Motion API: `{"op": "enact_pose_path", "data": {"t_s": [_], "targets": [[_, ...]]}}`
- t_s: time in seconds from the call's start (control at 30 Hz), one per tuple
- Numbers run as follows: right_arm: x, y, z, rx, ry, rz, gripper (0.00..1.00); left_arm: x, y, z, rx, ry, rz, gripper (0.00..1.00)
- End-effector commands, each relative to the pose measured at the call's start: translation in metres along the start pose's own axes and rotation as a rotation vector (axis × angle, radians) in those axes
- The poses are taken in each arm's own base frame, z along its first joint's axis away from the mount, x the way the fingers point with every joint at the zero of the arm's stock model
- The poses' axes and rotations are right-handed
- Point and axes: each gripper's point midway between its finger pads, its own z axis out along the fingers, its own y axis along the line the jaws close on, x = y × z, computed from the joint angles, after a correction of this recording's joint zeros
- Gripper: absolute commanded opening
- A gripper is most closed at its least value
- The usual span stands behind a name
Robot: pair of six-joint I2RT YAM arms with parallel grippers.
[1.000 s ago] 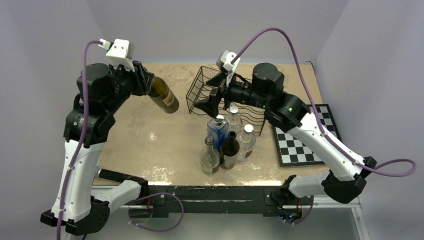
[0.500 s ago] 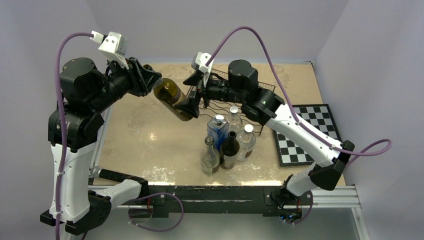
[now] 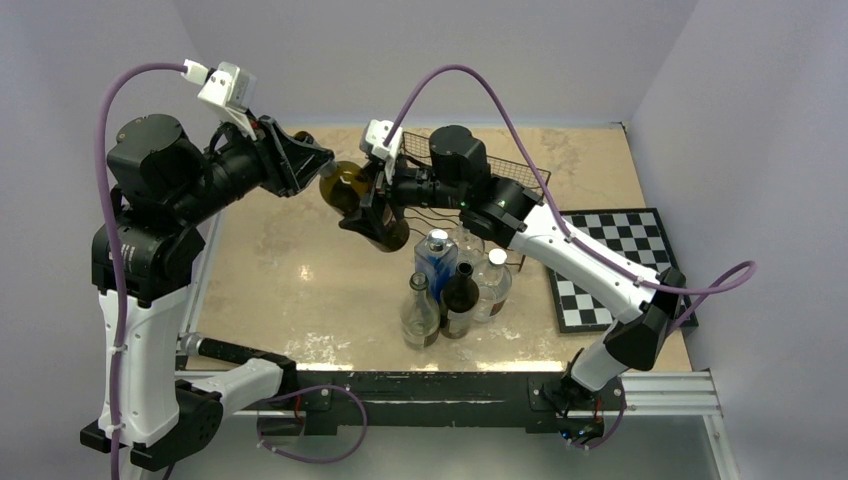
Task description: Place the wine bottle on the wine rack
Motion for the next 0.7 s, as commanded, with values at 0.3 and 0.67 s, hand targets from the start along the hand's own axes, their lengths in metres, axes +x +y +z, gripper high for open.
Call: {"op": "enact_pose_path", "data": {"t_s": [0.3, 0.67], "targets": [[-0.025, -0.026, -0.009, 0.169, -0.131, -0.098, 0.55, -0.058, -0.046, -0.042, 0.127, -0.245, 0.082, 0.00], [-0.087, -0.058, -0.055, 0.437, -0.265, -0.313, 0.00, -0.049, -0.042, -0.049, 0.120, -0.278, 0.124, 0.28]]}}
